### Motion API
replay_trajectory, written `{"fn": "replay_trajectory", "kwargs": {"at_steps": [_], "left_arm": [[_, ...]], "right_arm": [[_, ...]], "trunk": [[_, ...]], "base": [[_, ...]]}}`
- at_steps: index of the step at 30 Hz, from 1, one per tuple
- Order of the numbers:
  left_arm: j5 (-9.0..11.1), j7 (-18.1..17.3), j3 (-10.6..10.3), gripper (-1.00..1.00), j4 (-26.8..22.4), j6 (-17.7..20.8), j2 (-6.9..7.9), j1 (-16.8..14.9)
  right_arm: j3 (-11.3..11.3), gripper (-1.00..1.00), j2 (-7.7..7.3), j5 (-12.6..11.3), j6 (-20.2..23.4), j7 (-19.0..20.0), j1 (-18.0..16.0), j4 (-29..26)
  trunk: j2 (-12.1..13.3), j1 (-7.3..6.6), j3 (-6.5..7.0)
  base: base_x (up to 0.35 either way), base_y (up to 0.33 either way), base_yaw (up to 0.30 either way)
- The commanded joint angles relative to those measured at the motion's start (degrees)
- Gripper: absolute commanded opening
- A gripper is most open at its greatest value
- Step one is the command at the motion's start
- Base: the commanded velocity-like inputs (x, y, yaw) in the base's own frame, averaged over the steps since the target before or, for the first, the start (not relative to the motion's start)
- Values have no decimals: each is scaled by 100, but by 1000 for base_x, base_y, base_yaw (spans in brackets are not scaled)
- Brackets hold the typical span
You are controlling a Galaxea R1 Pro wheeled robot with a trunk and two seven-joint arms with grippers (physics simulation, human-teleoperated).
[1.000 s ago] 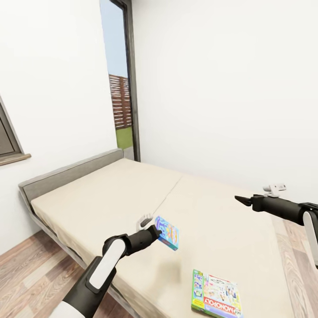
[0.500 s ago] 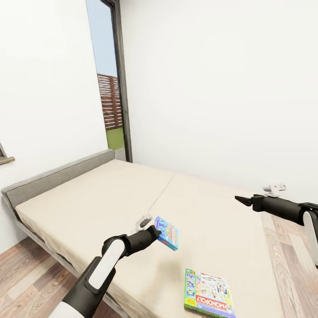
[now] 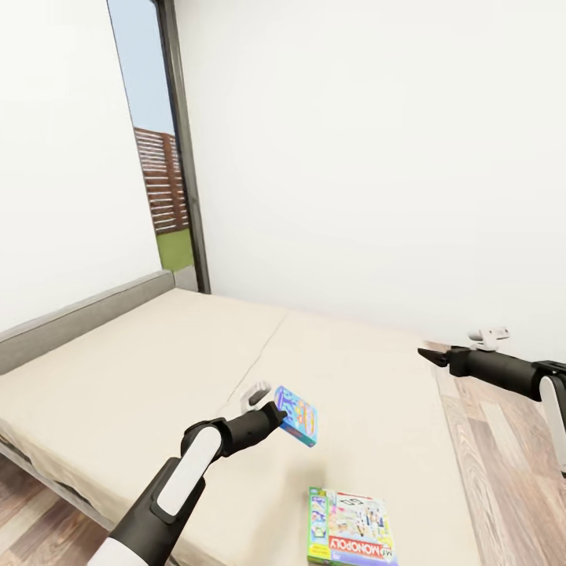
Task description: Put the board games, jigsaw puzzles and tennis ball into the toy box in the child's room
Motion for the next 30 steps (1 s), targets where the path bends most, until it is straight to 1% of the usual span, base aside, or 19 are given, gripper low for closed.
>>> {"fn": "replay_trajectory", "kwargs": {"at_steps": [1, 9, 12, 18, 19, 20, 24, 26, 30], "left_arm": [[63, 55, 0, -100, -8, 11, -1, -3], [67, 51, 2, -100, -24, 22, 8, -6], [76, 51, 27, -100, -47, 51, -11, -6], [56, 97, 48, -100, -60, 62, -1, -11], [64, 451, 39, -100, -61, 56, -28, -11], [70, 504, 15, -100, -268, 67, -39, -8], [71, 512, 13, -100, -542, 64, -26, 81], [67, 515, 21, -100, -728, 62, -20, 147], [66, 518, 23, -100, -811, 62, -21, 189]], "right_arm": [[-4, 100, 0, -3, 41, 21, -3, -2], [-2, 100, 0, -3, 47, 21, -4, -2], [-1, 100, 0, -3, 48, 22, -6, -2], [-9, 100, 0, 3, 52, 15, -4, -2], [-11, 100, 0, 1, 12, 21, -6, -2], [-19, 100, 0, -1, 9, 19, -6, -2], [-15, 100, 1, -3, 14, 19, -7, -4], [-3, 100, 3, -3, 21, 15, -7, -2], [-4, 100, 1, -1, 27, 15, -6, -2]], "trunk": [[-3, 0, -6], [-3, 0, -6], [-3, 0, -6], [238, -132, 102], [278, -154, 120], [318, -176, 137], [478, -264, 209], [558, -308, 245], [719, -396, 317]], "base": [[11, 0, -145], [3, 0, -247], [0, 0, -292], [0, 0, -273], [0, 0, -20], [0, 0, -2], [0, 0, -1], [0, 0, -159], [0, 0, -238]]}}
